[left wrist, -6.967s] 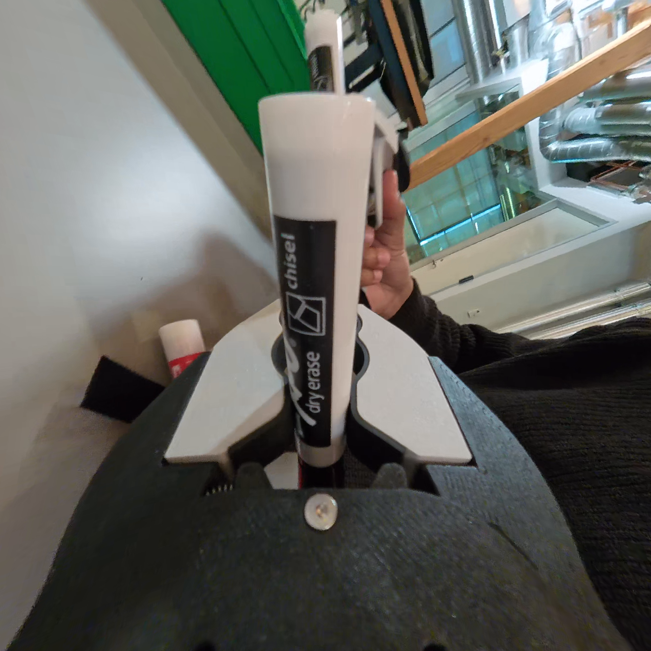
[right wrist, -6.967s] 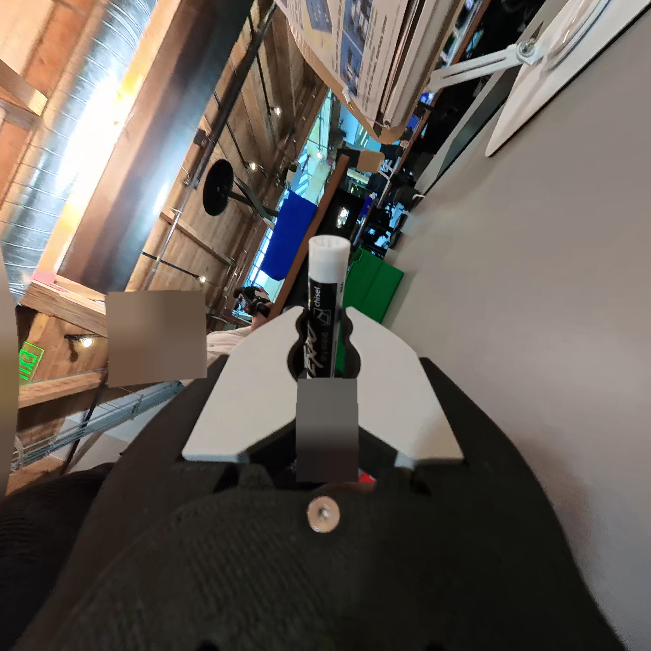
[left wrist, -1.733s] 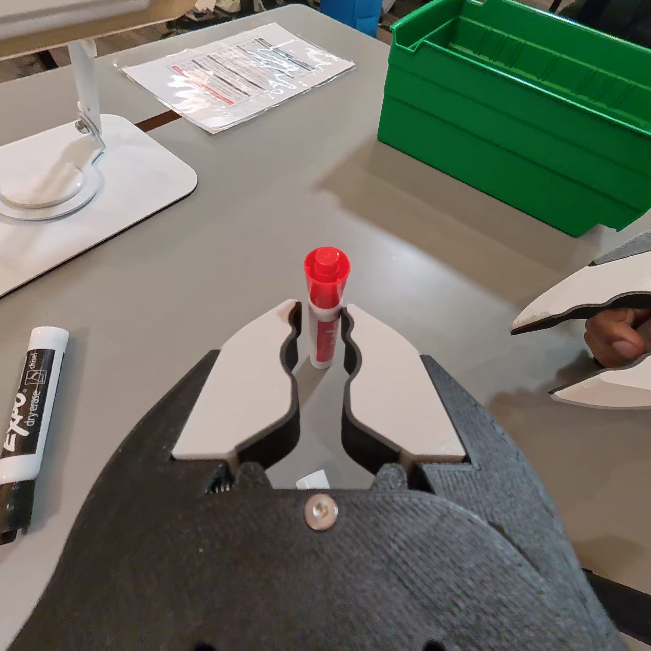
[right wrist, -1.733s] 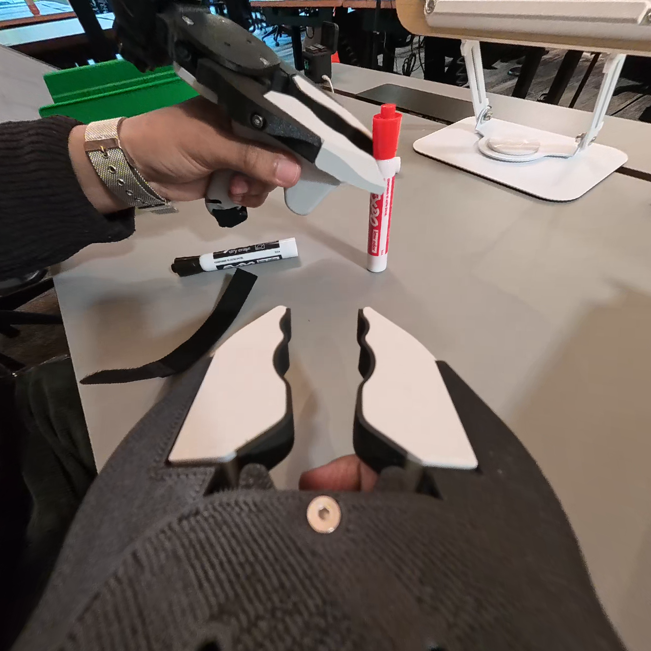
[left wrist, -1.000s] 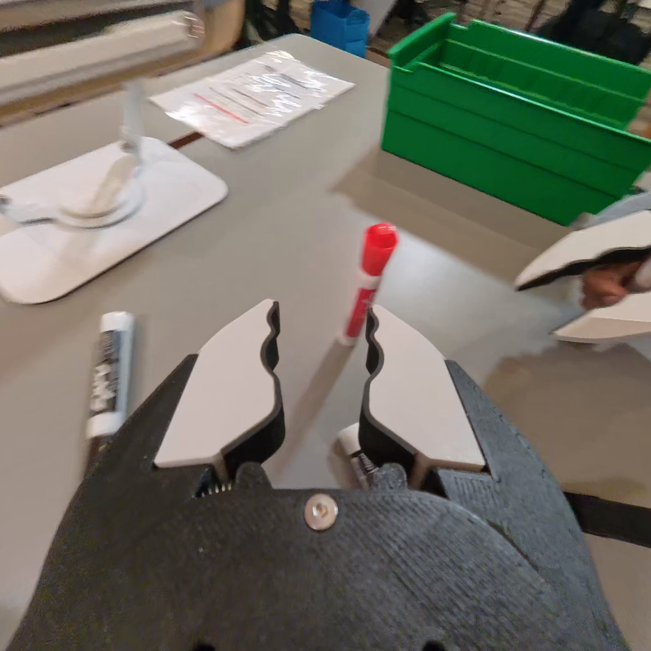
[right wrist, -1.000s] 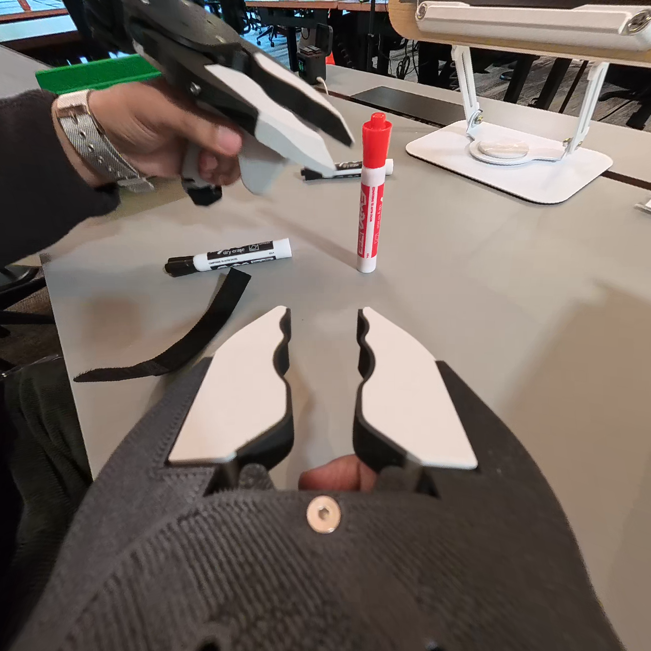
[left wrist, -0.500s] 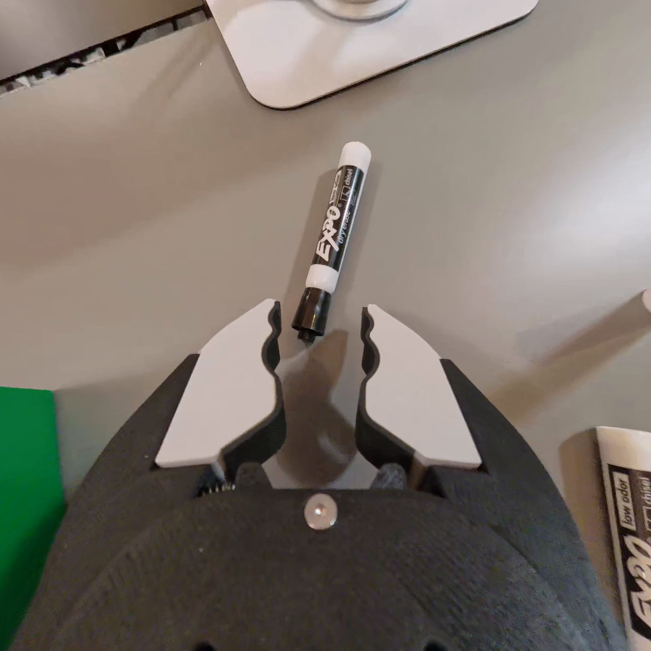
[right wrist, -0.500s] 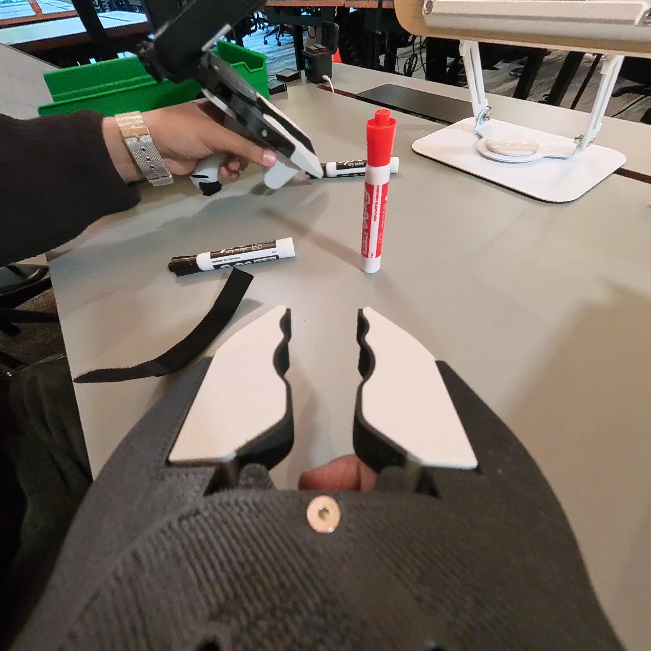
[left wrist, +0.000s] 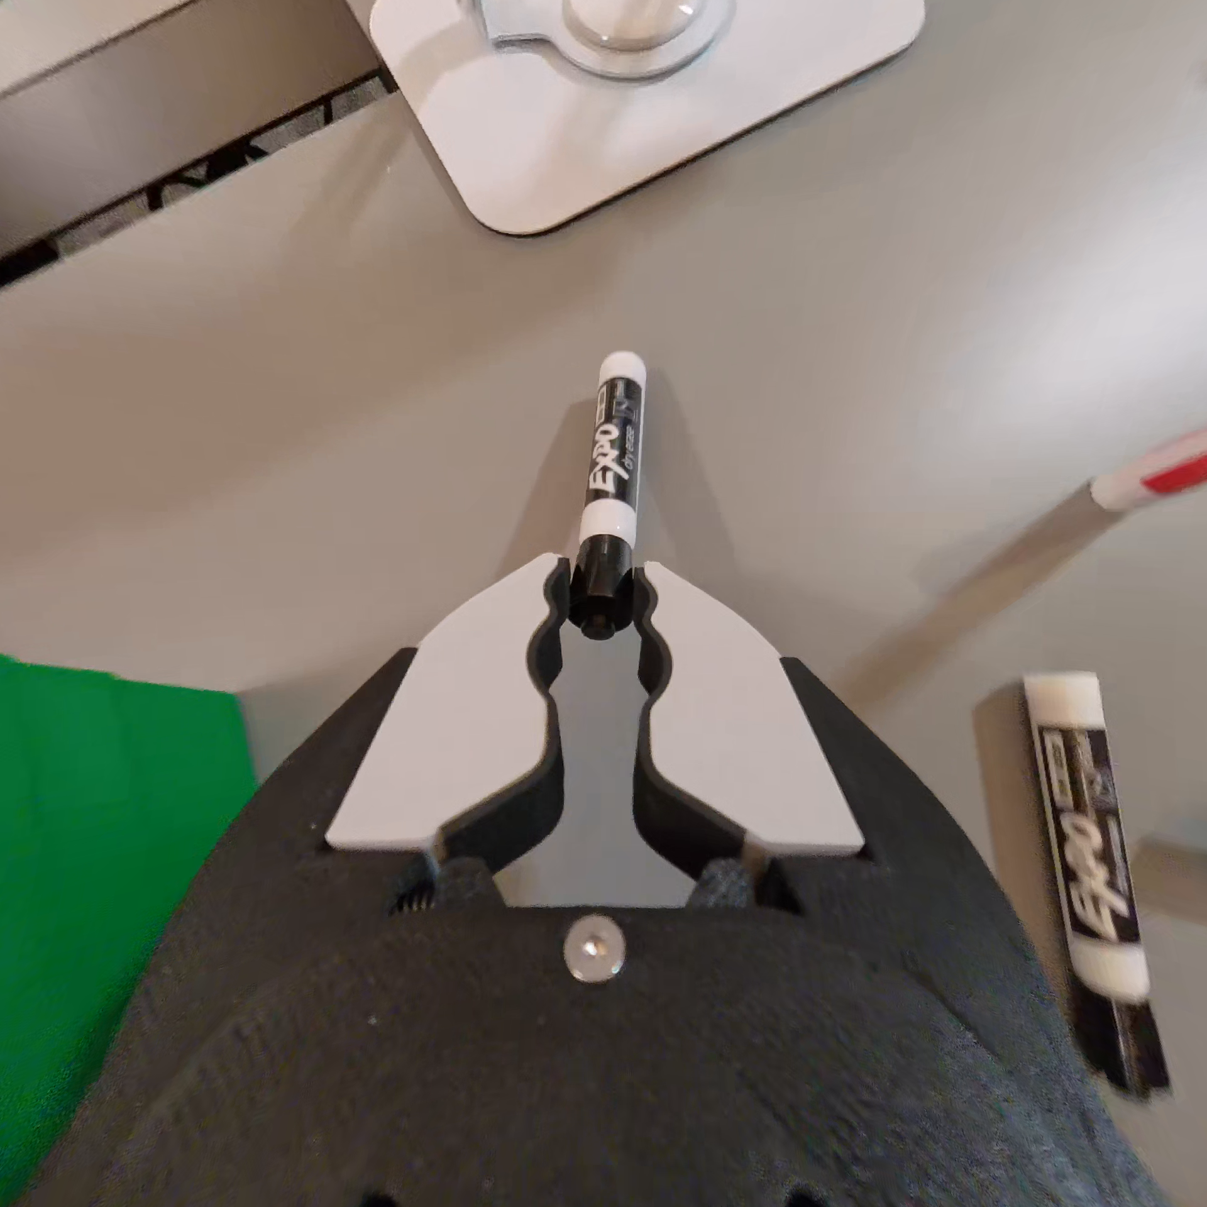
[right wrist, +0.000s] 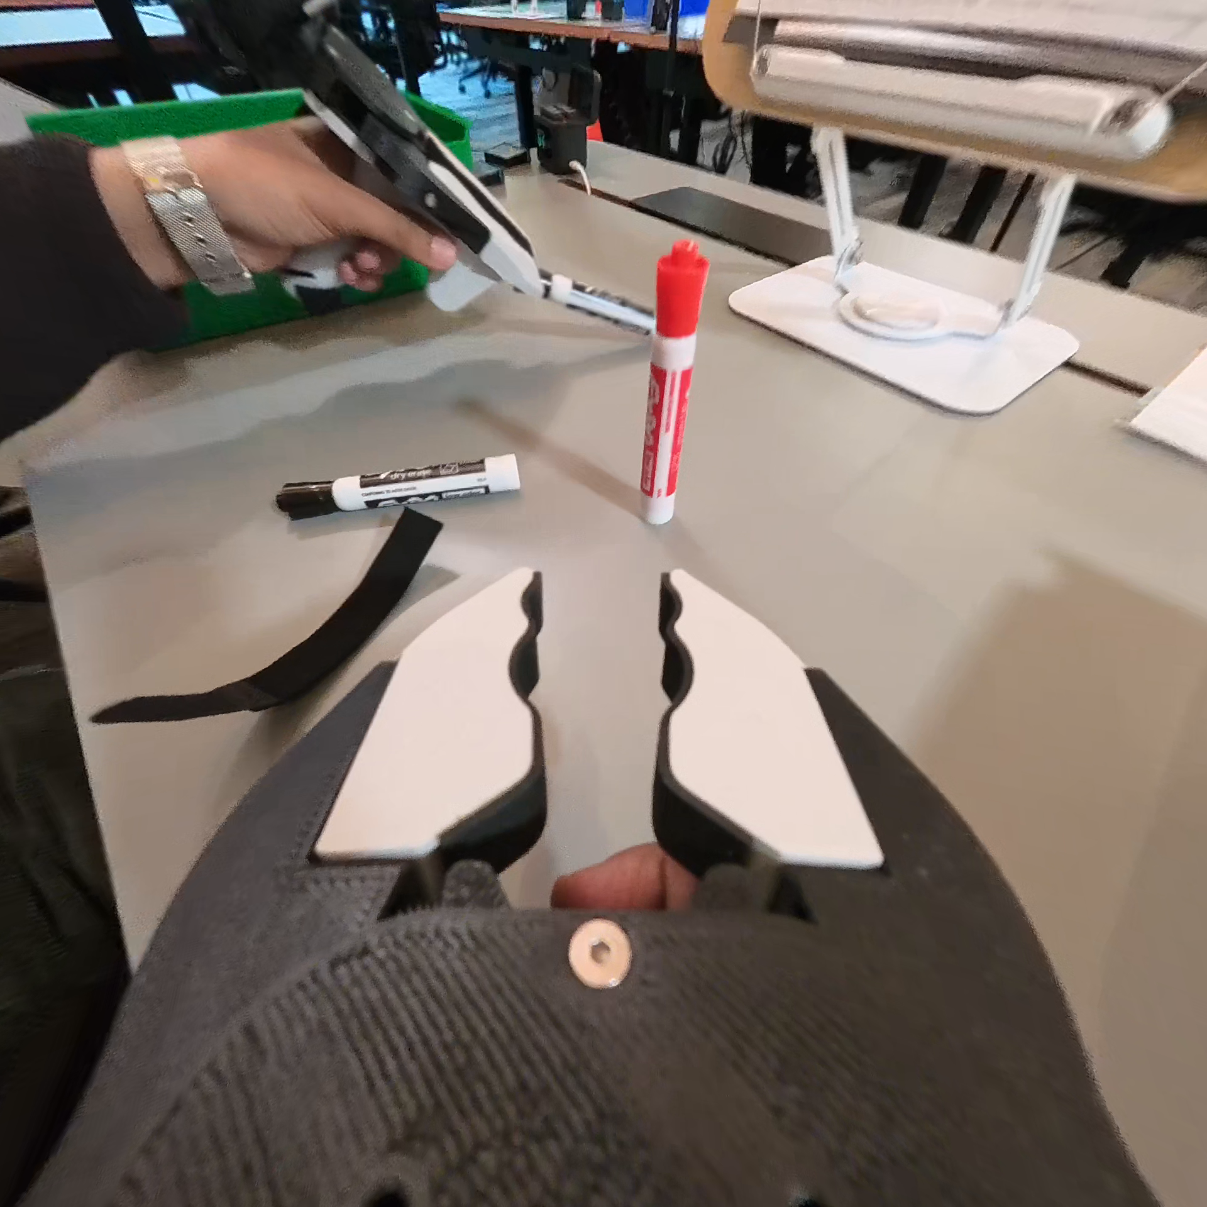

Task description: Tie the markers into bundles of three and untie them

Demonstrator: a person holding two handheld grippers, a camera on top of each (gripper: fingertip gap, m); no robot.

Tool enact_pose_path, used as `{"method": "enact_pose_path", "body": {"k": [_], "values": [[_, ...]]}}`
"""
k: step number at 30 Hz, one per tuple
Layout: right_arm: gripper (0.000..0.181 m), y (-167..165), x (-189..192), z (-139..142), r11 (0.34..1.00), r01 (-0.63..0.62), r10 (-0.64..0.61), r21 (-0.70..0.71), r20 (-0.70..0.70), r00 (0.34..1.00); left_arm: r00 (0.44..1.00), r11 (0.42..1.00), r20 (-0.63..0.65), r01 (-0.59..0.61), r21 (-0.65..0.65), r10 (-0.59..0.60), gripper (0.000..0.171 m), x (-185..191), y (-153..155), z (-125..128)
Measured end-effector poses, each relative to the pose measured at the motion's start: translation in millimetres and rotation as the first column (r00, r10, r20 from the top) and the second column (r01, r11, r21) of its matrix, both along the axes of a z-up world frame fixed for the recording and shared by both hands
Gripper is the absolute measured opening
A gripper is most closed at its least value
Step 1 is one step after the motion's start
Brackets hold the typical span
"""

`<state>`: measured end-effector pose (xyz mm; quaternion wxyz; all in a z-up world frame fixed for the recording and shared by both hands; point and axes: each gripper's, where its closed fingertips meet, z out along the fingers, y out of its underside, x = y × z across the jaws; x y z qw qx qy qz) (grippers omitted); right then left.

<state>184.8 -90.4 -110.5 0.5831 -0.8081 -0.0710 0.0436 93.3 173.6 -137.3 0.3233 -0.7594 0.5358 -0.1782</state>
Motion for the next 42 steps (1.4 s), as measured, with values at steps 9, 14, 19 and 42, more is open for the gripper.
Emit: {"method": "enact_pose_path", "body": {"k": [9,14,19,42], "values": [[0.026,26,-56,41,0.979,-0.139,0.111,0.152,0.179,0.978,0.957,0.961,-0.103,0.275,0.019,-0.272,0.002,-47,-81,68],[0.029,43,-99,36,0.962,-0.247,0.211,0.116,0.254,0.944,0.974,0.966,-0.127,0.208,0.152,-0.19,0.001,-56,-83,67],[0.036,47,-140,22,0.938,-0.346,0.318,0.025,0.335,0.887,0.99,0.997,-0.143,0.025,0.074,-0.014,0.003,-89,-78,-1],[0.035,40,-133,-19,0.895,-0.408,0.441,-0.181,0.21,0.873,0.992,0.996,0.123,0.001,-0.088,0.01,0.003,-75,-80,-2]]}}
